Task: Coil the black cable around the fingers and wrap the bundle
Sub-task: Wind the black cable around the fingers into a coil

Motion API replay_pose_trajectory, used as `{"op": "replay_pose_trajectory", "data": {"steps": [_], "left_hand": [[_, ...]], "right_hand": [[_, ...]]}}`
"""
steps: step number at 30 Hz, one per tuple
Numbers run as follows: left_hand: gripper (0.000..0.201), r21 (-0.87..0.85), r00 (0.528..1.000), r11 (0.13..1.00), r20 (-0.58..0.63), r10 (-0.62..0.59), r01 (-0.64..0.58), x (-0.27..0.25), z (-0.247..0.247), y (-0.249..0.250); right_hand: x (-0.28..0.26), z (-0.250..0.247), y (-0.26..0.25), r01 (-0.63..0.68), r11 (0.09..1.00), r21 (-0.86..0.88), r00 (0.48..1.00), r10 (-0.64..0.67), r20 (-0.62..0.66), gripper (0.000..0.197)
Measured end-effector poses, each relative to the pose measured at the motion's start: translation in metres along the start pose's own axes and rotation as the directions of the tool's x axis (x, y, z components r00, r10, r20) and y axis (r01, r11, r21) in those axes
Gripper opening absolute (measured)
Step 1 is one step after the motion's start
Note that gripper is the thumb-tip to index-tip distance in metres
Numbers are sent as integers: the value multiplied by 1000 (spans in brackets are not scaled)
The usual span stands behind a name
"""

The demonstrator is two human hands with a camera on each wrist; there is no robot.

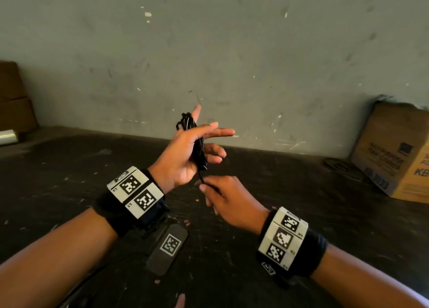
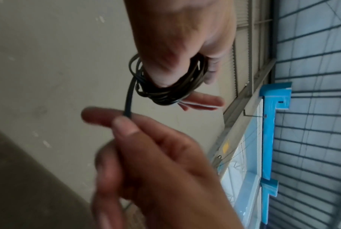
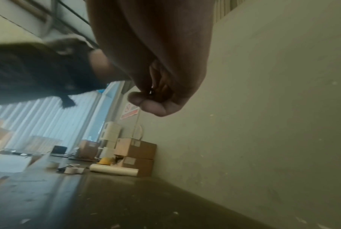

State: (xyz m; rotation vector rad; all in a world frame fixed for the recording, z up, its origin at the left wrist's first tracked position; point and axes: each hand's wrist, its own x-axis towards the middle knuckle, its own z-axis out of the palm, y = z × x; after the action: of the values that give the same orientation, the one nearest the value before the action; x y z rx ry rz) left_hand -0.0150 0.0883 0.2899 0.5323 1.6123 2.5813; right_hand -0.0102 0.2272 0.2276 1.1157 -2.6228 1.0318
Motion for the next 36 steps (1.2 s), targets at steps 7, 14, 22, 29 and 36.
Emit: {"op": "replay_pose_trajectory", "data": {"steps": [7, 14, 22, 29, 36], "left_hand": [[75, 99, 998, 995, -64, 6, 0, 2, -5, -14], [64, 212, 983, 969, -156, -98, 130, 10, -10, -33], [64, 184, 848, 828, -81, -524, 530, 10, -15, -34], [79, 180, 710, 716, 106, -696, 675, 8, -35, -43], [100, 342, 628, 676, 257, -735, 652, 7, -35, -42]], "right_hand": [[-9, -8, -17, 76, 870, -487, 993, -109, -38, 23], [-13, -10, -19, 127, 578, -806, 962, -268, -41, 11], [-14, -11, -7, 321, 476, -819, 885, -458, 80, 12], [-15, -13, 2, 486, 609, -627, 864, -444, 238, 16], [-12, -15, 12, 416, 814, -406, 909, -379, 171, 13]]}}
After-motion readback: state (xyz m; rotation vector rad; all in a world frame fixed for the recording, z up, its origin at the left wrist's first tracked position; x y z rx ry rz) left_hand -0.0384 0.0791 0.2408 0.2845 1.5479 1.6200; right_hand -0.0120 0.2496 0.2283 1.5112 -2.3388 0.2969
